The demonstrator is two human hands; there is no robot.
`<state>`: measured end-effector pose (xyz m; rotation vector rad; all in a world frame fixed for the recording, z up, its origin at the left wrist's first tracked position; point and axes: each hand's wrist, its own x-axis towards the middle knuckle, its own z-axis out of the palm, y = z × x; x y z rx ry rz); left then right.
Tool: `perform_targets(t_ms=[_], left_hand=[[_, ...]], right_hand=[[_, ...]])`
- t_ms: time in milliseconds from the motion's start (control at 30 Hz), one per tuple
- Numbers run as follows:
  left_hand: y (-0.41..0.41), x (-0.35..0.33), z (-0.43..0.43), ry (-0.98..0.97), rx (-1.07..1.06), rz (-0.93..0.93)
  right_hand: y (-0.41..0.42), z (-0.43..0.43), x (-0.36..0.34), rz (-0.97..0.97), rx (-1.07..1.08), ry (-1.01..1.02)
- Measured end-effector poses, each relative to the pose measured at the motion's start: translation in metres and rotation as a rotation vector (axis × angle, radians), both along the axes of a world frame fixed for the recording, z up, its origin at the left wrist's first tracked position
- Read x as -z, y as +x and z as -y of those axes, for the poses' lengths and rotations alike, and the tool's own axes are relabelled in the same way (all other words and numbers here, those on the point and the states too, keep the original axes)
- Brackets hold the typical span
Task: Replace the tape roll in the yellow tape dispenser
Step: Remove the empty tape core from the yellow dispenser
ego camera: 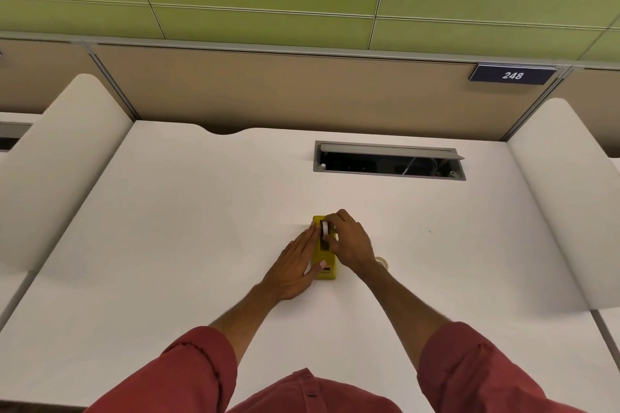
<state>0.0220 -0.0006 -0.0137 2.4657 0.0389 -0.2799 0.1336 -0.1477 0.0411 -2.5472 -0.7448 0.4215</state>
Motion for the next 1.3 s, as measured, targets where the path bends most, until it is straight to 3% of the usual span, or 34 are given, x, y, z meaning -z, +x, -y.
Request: perform_targets(t_ms=[233,500,733,1300], left_hand=[[0.0,-0.006,0.008,-0.162,-0.185,0.143],[0.008,-0.015,0.013,-0.174,-0.307,0.245],[0.012,-0.023,0.017,-0.238,-0.355,0.236],[0.007,-0.032,0.019,-0.15,-0.31,0.395]], right_hand=[[-0.004,0.003,0.002,-0.212,0.212,0.322],[-0.012,0.015,0.002,-0.559,0.381,0.636],[-0.02,0.019,-0.004,-0.709,0.346,0.747],[-0.023,0.022,0.009,-0.917,0.451,0.959]])
